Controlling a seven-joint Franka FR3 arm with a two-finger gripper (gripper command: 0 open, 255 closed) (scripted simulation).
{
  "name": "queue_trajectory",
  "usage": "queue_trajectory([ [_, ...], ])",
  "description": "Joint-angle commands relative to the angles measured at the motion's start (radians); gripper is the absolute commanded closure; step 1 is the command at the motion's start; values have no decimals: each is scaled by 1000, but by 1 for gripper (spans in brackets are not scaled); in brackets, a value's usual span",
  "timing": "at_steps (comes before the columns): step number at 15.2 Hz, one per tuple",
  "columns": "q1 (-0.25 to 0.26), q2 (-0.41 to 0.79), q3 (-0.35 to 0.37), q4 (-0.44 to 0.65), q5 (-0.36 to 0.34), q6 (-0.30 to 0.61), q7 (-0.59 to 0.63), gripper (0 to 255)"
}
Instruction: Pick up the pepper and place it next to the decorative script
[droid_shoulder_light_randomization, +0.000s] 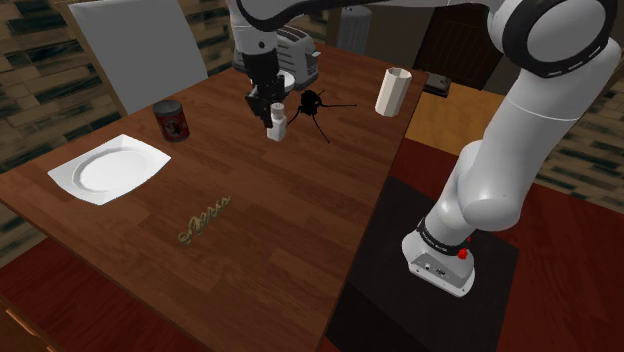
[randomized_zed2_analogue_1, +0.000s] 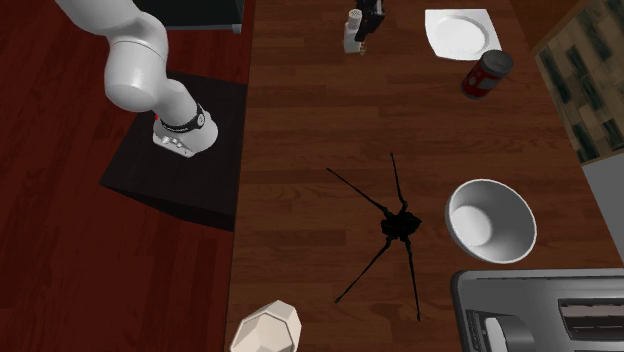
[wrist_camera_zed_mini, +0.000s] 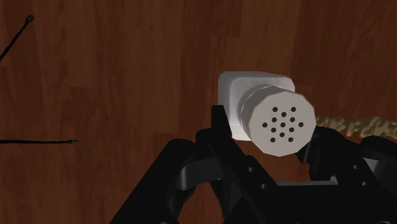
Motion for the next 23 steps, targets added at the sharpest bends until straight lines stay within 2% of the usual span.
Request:
queue_trajectory([
  [1,27,7,24,-1,8,8,51,255],
  [9,135,72,114,80,28,-1,247,255],
  [23,137,102,113,-70,24,179,242,255],
])
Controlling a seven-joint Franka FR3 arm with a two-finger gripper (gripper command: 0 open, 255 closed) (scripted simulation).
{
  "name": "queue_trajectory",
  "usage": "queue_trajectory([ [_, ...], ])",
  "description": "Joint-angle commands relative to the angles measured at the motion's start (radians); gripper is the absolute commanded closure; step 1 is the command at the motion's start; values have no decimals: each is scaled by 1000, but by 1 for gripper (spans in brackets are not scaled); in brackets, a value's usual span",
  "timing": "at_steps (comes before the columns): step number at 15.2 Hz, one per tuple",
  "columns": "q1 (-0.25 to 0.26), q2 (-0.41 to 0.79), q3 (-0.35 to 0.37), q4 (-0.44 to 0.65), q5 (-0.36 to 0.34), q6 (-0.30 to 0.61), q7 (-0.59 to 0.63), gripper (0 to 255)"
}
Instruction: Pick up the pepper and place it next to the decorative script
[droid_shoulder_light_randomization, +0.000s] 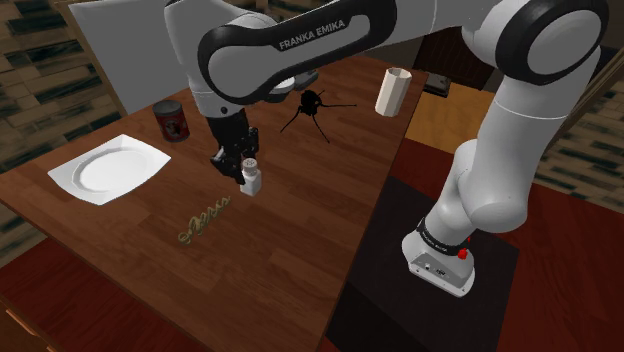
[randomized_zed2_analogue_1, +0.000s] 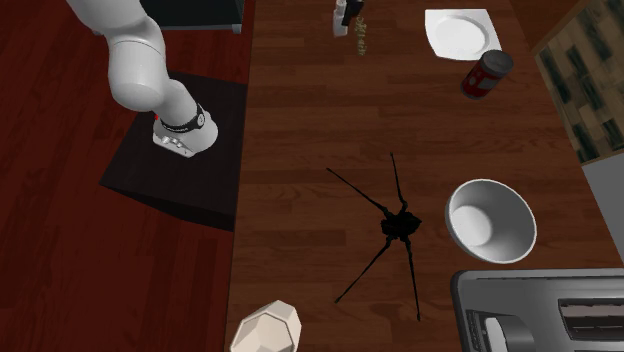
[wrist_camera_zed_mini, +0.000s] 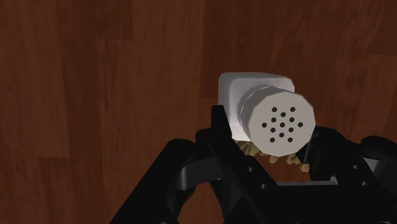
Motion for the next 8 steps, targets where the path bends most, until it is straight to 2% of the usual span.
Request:
queue_trajectory([
  [1,0,7,-1,-20,-1,27,-2,255],
  [8,1,38,-2,-75,-6,113,-2,255],
])
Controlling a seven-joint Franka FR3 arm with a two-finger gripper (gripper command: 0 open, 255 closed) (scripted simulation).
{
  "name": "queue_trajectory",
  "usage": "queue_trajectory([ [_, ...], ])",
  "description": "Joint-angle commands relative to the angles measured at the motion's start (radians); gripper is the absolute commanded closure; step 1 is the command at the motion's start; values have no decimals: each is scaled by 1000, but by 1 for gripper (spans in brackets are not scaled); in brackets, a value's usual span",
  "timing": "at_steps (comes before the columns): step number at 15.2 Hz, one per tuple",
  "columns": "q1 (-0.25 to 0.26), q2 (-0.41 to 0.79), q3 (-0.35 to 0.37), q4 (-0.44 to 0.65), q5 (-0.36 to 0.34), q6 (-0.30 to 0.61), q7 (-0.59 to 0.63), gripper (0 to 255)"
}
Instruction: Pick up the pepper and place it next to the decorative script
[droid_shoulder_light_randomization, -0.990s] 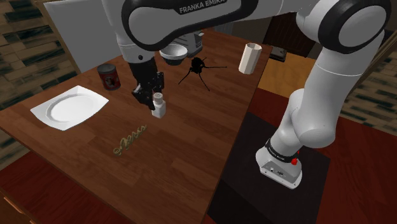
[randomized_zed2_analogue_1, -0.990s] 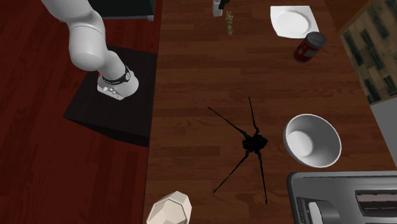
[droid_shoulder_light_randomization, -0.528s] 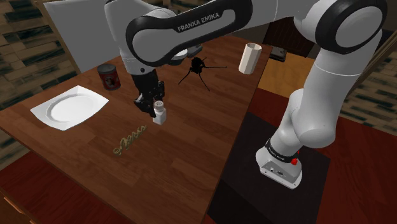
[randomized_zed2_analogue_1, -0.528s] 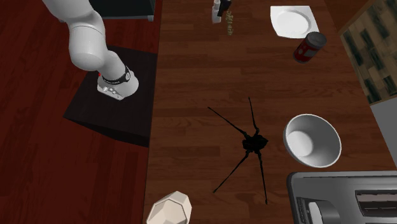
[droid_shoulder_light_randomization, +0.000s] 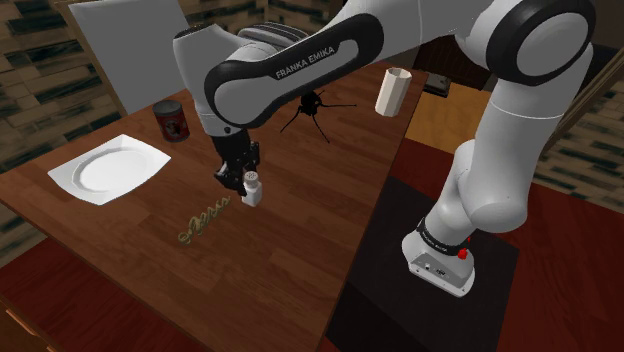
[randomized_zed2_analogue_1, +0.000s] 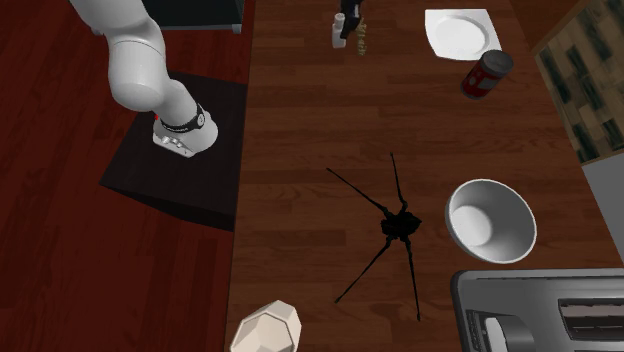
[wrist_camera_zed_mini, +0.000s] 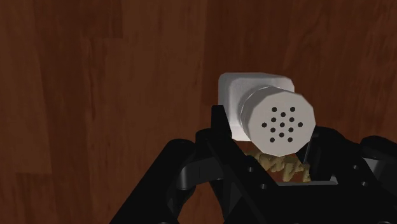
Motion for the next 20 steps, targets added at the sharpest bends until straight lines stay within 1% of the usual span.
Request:
queue_trajectory([
  [1,0,10,-1,-15,-2,26,-1,255],
  [8,2,48,-2,-56,-8,104,0,255],
  [16,2,49,-2,-55,-8,104,0,255],
  [17,2,49,-2,-55,-8,104,0,0],
  [20,2,49,-2,-55,-8,104,0,0],
])
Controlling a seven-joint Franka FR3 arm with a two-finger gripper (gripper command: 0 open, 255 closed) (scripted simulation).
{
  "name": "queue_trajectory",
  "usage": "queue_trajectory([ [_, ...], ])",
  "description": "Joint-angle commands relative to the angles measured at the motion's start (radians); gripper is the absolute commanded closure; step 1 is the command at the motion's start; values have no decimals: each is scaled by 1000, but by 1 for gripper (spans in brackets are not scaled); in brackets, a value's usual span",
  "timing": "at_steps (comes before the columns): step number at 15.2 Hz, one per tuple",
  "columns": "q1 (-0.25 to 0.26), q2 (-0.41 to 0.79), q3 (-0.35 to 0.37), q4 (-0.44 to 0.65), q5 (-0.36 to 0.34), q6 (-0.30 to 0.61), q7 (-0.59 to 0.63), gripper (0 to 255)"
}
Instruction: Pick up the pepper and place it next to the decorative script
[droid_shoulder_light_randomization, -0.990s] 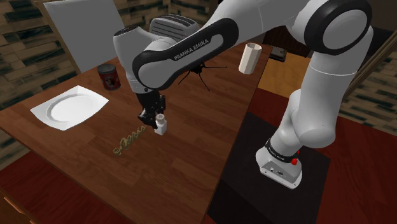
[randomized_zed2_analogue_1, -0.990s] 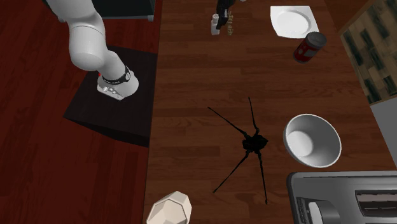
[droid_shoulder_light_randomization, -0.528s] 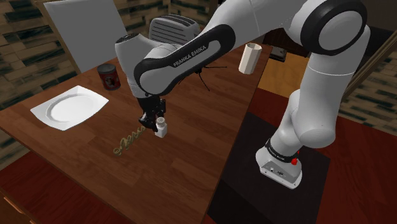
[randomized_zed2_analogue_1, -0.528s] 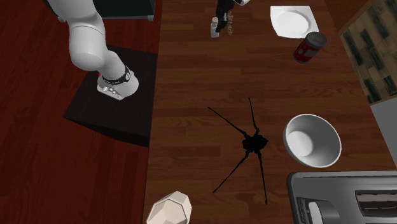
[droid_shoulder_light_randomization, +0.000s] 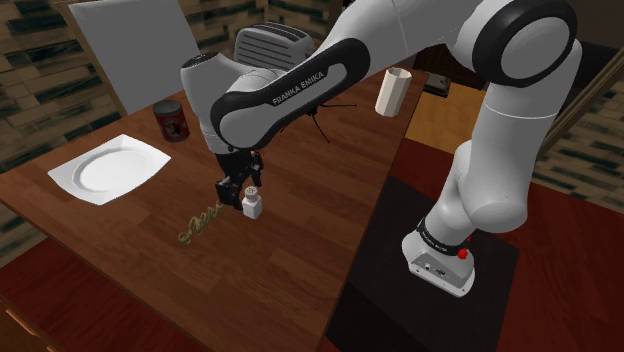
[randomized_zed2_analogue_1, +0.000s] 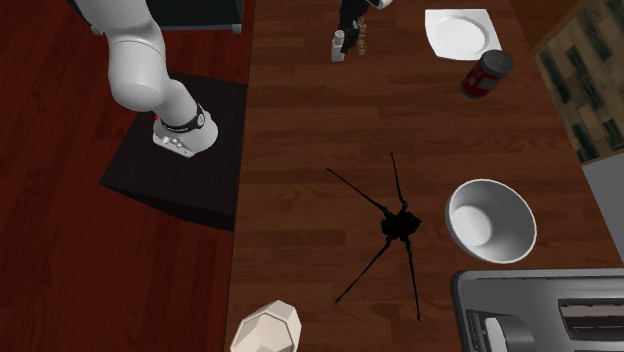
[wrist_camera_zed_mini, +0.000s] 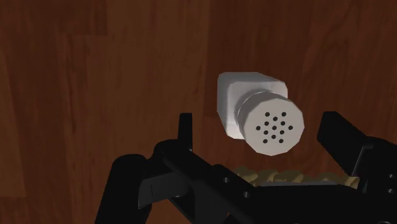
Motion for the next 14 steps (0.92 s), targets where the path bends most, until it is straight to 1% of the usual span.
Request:
queue_trajectory([
  [1,0,0,0,0,0,0,0,0],
  [2,0,0,0,0,0,0,0,0],
  [6,-3,-23,0,100,3,-123,-2,0],
  [14,-3,-23,0,100,3,-123,-2,0],
])
